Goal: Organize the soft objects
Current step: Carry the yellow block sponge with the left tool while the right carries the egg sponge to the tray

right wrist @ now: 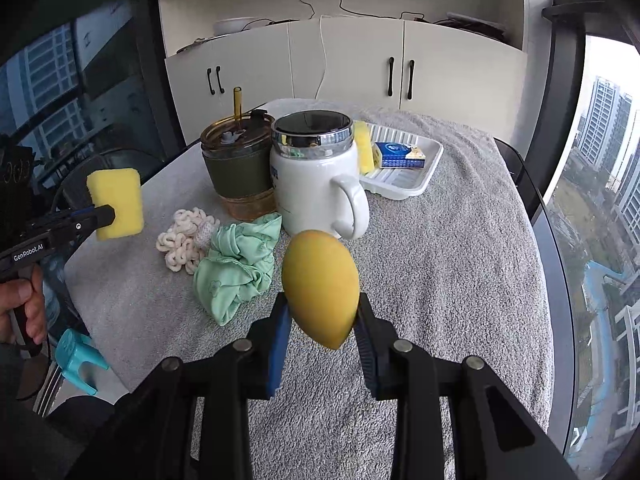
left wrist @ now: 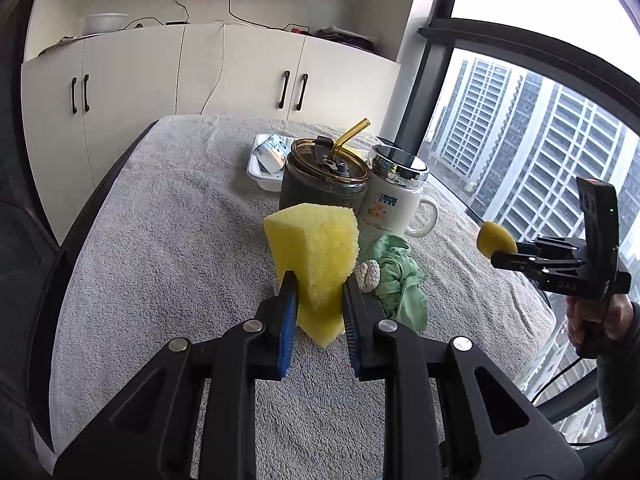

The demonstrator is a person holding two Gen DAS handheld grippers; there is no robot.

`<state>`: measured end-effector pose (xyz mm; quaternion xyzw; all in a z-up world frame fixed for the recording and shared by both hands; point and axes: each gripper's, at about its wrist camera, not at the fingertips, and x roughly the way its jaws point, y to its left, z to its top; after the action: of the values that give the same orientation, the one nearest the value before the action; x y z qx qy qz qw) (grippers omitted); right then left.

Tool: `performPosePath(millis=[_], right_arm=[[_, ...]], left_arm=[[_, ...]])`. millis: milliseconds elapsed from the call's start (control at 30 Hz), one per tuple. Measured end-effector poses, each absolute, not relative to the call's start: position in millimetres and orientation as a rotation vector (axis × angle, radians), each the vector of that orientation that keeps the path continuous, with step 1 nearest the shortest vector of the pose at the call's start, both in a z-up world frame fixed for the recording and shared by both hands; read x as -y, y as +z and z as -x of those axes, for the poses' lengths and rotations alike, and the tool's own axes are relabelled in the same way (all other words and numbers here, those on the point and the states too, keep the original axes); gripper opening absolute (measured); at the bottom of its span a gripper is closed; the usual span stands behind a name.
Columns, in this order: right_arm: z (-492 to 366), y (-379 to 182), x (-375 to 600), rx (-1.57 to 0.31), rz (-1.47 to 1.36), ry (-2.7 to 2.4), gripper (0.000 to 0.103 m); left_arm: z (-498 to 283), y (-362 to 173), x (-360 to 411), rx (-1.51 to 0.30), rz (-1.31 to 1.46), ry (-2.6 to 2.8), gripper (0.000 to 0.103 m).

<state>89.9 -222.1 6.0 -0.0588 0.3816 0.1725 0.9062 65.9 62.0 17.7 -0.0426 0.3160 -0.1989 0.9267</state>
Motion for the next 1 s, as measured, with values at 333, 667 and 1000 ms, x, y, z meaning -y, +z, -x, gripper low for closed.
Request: performPosePath(millis=[333,667,1000], right_arm=[[-122.2,45.4,242.0,-0.743,0.184,0.318,0.034],[-214.9,97.7,263.2,-0.708,0.290,0.278,0.034],[-347.9,69.0,247.6,-0.850,0.306,0.328,0.034]], left_arm=[[-115.4,68.8,-67.9,-0.566,-0.013,-0.417,0.020],[-227.0,126.5,-50.5,-0.526,-0.194,-0.451,0.020],[-346.0,82.9,-1.8,-0.700,-0.302,-0.606,0.020]])
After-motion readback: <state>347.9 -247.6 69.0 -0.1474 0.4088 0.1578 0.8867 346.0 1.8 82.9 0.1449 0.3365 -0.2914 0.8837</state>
